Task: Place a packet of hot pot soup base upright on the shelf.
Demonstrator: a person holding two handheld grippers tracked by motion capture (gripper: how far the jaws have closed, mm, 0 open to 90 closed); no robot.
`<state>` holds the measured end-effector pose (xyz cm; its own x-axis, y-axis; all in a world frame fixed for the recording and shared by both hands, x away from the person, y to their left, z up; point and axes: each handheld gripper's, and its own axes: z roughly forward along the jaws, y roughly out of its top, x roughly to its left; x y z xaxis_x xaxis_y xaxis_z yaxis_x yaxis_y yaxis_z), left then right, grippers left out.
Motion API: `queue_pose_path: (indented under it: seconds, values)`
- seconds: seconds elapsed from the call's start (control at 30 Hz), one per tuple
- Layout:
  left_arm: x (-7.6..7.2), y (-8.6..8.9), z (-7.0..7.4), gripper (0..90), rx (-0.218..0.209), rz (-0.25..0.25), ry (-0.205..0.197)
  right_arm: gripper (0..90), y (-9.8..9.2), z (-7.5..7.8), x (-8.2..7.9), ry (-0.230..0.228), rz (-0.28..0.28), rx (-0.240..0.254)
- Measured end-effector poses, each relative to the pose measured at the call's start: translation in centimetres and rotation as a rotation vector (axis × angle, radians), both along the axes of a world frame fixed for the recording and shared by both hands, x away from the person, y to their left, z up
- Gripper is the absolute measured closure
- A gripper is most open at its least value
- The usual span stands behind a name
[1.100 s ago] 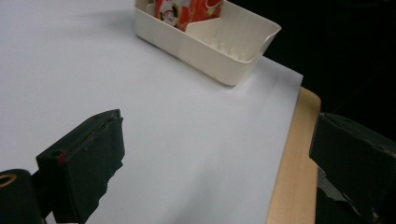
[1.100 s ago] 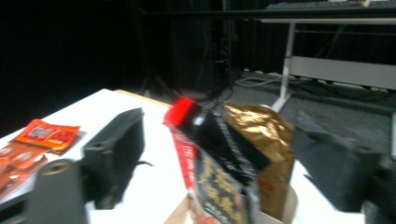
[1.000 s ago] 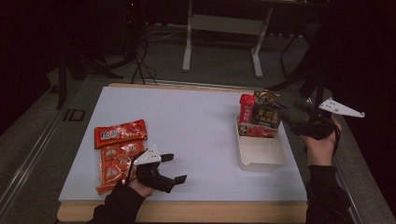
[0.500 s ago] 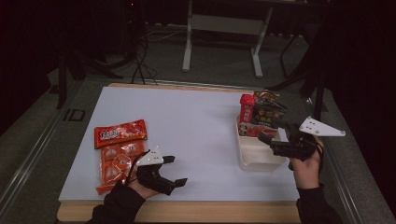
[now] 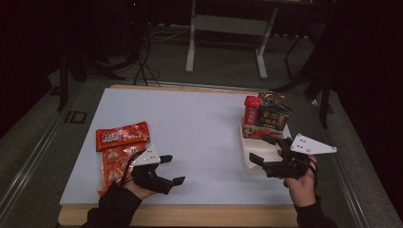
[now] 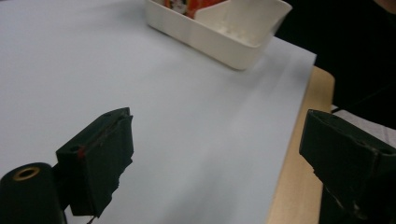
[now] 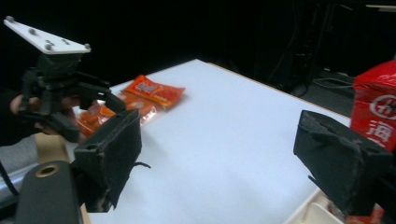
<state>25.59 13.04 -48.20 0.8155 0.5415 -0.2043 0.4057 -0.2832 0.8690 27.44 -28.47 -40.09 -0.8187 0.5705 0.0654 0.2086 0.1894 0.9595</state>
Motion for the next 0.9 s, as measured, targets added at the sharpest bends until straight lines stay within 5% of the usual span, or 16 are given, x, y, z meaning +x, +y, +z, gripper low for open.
queue_pose_path:
  seconds: [0.6,0.9]
  values:
    - [0.0,6.5,1.5,28.8,0.021,0.192,-0.022,14.7,0.6,-0.5,-1.6,-0.028,0.067,0.01]
    - [-0.4,10.2,1.5,37.3,0.06,0.321,-0.012,13.0,0.3,-1.1,-2.1,-0.012,0.044,-0.01]
